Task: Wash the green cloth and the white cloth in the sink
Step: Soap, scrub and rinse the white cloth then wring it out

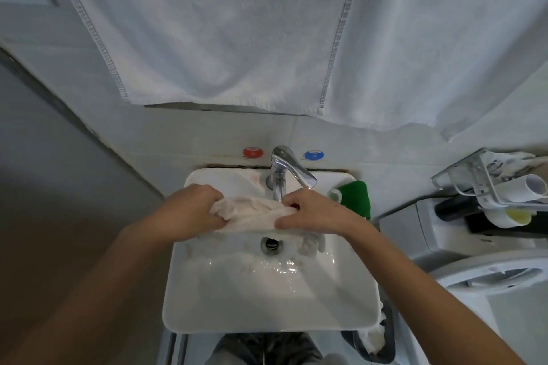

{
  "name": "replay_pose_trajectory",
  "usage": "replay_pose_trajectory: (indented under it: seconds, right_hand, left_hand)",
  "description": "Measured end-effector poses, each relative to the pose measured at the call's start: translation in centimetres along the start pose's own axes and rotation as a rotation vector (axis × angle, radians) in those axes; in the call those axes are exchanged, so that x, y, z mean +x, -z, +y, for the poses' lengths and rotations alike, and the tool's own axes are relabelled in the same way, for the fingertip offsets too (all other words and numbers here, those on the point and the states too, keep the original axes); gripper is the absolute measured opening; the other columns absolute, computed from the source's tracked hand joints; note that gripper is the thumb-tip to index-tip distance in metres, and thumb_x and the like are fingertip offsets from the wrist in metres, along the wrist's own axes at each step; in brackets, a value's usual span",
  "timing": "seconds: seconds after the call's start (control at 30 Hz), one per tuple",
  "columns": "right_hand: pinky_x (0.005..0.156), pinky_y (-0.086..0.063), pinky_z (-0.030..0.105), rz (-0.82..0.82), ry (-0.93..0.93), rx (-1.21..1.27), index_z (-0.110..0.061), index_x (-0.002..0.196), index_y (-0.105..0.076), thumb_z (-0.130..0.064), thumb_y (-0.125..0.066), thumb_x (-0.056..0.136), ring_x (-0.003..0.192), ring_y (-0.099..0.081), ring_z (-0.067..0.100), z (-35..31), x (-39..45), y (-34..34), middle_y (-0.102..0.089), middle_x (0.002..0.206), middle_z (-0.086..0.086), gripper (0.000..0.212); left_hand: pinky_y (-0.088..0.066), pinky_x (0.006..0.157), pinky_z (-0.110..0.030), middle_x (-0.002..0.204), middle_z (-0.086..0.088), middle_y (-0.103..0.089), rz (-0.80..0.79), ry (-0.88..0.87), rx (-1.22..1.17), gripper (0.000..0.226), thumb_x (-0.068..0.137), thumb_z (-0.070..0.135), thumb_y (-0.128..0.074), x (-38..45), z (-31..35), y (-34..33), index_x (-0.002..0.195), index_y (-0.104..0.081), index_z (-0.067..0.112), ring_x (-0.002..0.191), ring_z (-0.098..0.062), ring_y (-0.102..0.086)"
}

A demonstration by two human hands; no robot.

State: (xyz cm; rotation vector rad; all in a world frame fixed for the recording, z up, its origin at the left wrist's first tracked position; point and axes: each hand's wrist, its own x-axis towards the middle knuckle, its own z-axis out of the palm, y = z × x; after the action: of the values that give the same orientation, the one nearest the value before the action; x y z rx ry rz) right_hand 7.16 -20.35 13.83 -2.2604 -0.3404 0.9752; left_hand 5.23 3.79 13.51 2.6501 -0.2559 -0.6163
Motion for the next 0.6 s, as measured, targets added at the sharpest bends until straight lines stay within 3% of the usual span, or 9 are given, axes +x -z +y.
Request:
replay_pose_trajectory:
  seconds: [0.07, 0.17, 0.23, 0.3, 0.4, 0.47, 0.53, 0.6]
  right_hand:
    - [0.063, -0.039, 0.025, -0.024, -0.015, -0.018, -0.015, 0.085, -0.062, -0.029, -0.067, 0.083, 0.065, -0.05, 0.009, 0.2, 0.1, -0.2, -0.054, 0.074, -0.002, 0.015]
    - [0.069, -0.044, 0.025, -0.046, -0.032, 0.138, -0.011, 0.096, -0.067, -0.021, -0.065, 0.084, 0.076, -0.058, 0.013, 1.1, 0.0, -0.4, -0.063, 0.085, 0.002, 0.016]
    - [0.074, -0.045, 0.029, -0.054, -0.02, 0.231, -0.008, 0.102, -0.065, -0.019, -0.067, 0.082, 0.082, -0.059, 0.016, 1.9, 0.0, -0.9, -0.063, 0.091, 0.008, 0.023]
    - [0.073, -0.045, 0.031, -0.027, 0.018, 0.354, -0.007, 0.098, -0.061, -0.015, -0.068, 0.079, 0.079, -0.059, 0.016, 2.6, 0.0, -1.5, -0.062, 0.086, 0.008, 0.022]
    - [0.065, -0.045, 0.024, 0.071, 0.058, 0.636, -0.006, 0.099, -0.056, -0.004, -0.065, 0.085, 0.066, -0.054, 0.013, 3.7, 0.1, -2.5, -0.058, 0.076, 0.001, 0.016]
    - [0.062, -0.045, 0.023, 0.112, 0.056, 0.761, -0.007, 0.102, -0.06, -0.008, -0.064, 0.089, 0.064, -0.051, 0.011, 4.2, 0.1, -3.2, -0.057, 0.075, 0.0, 0.014]
    - [0.059, -0.043, 0.02, 0.147, 0.067, 0.818, -0.012, 0.09, -0.064, -0.02, -0.064, 0.091, 0.062, -0.05, 0.009, 4.0, -0.1, -4.0, -0.055, 0.069, -0.005, 0.008]
    - [0.058, -0.042, 0.016, 0.25, 0.035, 0.83, -0.013, 0.077, -0.061, -0.026, -0.064, 0.091, 0.06, -0.051, 0.007, 2.9, 0.3, -4.9, -0.054, 0.064, -0.006, 0.02]
  left_hand:
    - [-0.04, 0.057, -0.031, 0.058, 0.006, -0.053, -0.004, 0.02, 0.009, 0.024, 0.073, 0.028, -0.07, 0.2, 0.1, -0.3, 0.061, -0.052, 0.017, 0.066, -0.019, -0.059]
    - [-0.04, 0.055, -0.024, 0.061, 0.009, -0.058, -0.095, 0.051, -0.222, 0.012, 0.075, 0.023, -0.071, 0.0, -0.3, -0.7, 0.07, -0.062, 0.016, 0.06, -0.01, -0.056]
    - [-0.041, 0.057, -0.017, 0.067, 0.012, -0.062, -0.199, 0.004, -0.396, 0.007, 0.075, 0.017, -0.07, -0.1, -0.5, -1.1, 0.078, -0.064, 0.02, 0.063, -0.006, -0.057]
    - [-0.044, 0.063, -0.013, 0.075, 0.016, -0.066, -0.243, -0.022, -0.531, 0.019, 0.071, 0.017, -0.068, 0.0, -0.8, -1.7, 0.086, -0.063, 0.027, 0.07, -0.001, -0.061]
    - [-0.044, 0.067, -0.017, 0.087, 0.01, -0.064, -0.165, 0.006, -0.568, 0.03, 0.068, 0.037, -0.066, 0.4, -1.7, -2.6, 0.093, -0.058, 0.022, 0.078, -0.006, -0.06]
    - [-0.043, 0.067, -0.023, 0.086, 0.007, -0.058, -0.102, 0.054, -0.561, 0.029, 0.075, 0.042, -0.064, 0.1, -2.0, -3.3, 0.095, -0.053, 0.025, 0.076, -0.009, -0.056]
    - [-0.045, 0.069, -0.022, 0.088, 0.014, -0.061, -0.069, 0.048, -0.627, 0.02, 0.085, 0.042, -0.064, -0.6, -1.6, -4.1, 0.1, -0.052, 0.034, 0.078, -0.003, -0.058]
    - [-0.045, 0.071, -0.02, 0.089, 0.018, -0.064, 0.017, 0.031, -0.733, 0.017, 0.088, 0.047, -0.06, -1.2, -0.4, -4.6, 0.096, -0.059, 0.032, 0.078, 0.002, -0.059]
